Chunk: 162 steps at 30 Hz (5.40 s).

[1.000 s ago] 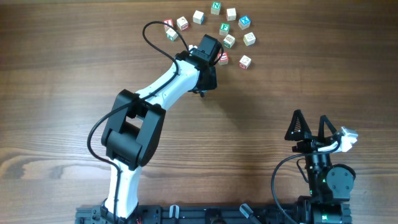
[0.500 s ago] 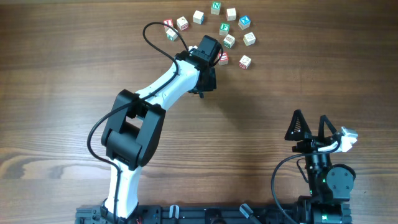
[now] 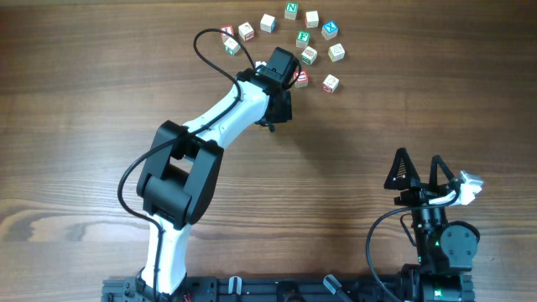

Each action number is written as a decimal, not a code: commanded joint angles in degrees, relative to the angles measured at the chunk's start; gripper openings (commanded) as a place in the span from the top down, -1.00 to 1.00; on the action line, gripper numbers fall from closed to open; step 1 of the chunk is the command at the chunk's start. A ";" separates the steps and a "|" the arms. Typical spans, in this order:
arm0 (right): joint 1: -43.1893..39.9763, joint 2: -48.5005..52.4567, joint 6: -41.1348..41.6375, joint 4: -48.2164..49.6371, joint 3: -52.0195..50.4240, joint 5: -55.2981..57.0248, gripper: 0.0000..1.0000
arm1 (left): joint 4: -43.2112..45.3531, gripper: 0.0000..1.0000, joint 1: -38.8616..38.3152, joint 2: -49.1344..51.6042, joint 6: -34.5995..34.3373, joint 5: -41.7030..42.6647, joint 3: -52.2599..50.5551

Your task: Form a circle

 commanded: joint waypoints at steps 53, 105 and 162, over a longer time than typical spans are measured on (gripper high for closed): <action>0.24 -0.04 -1.01 0.20 -0.04 -0.24 -0.99 | -1.84 -0.75 0.22 -5.40 4.79 2.43 1.36; 0.24 -0.04 -1.03 0.17 -0.04 -0.24 -0.99 | -39.58 -1.00 1.40 -67.04 -11.37 -27.21 -18.93; 0.24 3.82 28.15 -0.46 2.89 -34.86 -0.99 | -51.43 -1.00 9.73 -70.82 -12.24 -21.49 -19.23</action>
